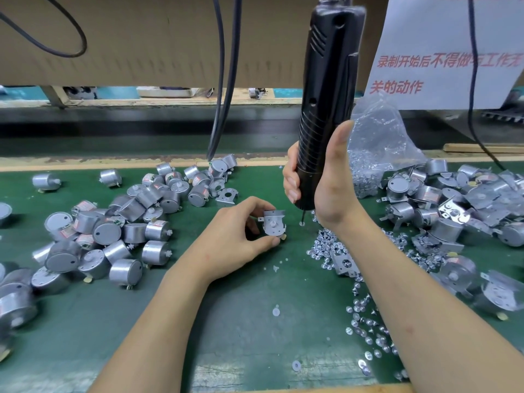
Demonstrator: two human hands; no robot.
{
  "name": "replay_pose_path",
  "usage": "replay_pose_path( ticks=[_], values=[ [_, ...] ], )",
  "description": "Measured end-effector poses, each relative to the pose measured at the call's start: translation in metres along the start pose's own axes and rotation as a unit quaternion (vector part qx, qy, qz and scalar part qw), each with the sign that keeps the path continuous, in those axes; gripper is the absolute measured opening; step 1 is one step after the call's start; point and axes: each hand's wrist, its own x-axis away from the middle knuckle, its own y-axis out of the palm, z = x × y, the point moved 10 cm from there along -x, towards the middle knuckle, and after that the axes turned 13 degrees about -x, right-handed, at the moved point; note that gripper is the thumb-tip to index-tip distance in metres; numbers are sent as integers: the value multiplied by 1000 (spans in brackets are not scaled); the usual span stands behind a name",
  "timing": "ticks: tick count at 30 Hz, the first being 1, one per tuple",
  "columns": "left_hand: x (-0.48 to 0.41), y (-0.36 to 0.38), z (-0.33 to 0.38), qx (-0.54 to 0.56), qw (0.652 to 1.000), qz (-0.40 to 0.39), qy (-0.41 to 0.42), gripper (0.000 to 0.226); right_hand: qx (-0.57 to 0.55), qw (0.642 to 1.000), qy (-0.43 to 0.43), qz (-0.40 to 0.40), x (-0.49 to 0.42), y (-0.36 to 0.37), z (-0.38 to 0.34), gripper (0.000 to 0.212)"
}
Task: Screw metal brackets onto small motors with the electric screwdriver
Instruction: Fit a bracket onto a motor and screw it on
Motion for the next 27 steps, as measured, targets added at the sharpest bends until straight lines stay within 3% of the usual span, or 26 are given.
replay_pose_path(
  ticks=[27],
  values=[
    [-4, 0, -3, -60, 998, 13, 12, 40, -27, 999, 0, -24, 3, 29, 21, 84]
  ],
)
